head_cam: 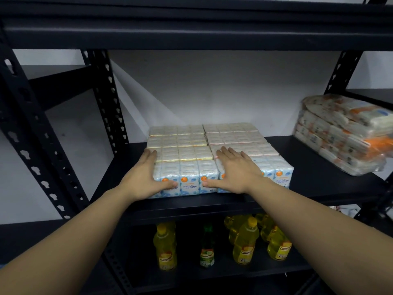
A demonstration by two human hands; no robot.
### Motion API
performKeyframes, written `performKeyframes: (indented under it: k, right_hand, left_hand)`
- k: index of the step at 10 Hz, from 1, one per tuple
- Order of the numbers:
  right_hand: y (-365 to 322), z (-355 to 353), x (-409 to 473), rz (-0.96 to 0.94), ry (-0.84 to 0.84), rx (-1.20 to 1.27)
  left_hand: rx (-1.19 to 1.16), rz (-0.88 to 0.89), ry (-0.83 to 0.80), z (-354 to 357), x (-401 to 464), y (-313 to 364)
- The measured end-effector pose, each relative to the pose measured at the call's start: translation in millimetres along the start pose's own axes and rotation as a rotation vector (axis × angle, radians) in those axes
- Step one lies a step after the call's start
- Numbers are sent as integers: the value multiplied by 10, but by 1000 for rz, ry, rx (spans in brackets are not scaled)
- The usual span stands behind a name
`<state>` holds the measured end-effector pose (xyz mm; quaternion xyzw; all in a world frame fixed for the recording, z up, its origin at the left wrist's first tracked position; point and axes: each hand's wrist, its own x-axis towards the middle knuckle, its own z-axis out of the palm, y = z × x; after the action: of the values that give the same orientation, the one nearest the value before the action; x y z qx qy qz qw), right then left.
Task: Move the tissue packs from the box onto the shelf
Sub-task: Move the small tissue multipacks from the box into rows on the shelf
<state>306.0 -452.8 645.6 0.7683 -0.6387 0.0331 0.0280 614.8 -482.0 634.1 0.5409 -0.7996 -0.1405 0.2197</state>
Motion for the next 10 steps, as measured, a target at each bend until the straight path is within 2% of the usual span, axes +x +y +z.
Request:
performKeyframes:
  k: [7, 10]
  right_hand:
    - [907, -43, -238, -1, -8, -2]
    - [1130, -39, -276, -8, -11, 18]
  left_hand:
    - [62, -54, -51, 438, 208, 863]
    - [59, -69, -65, 557, 269, 1036]
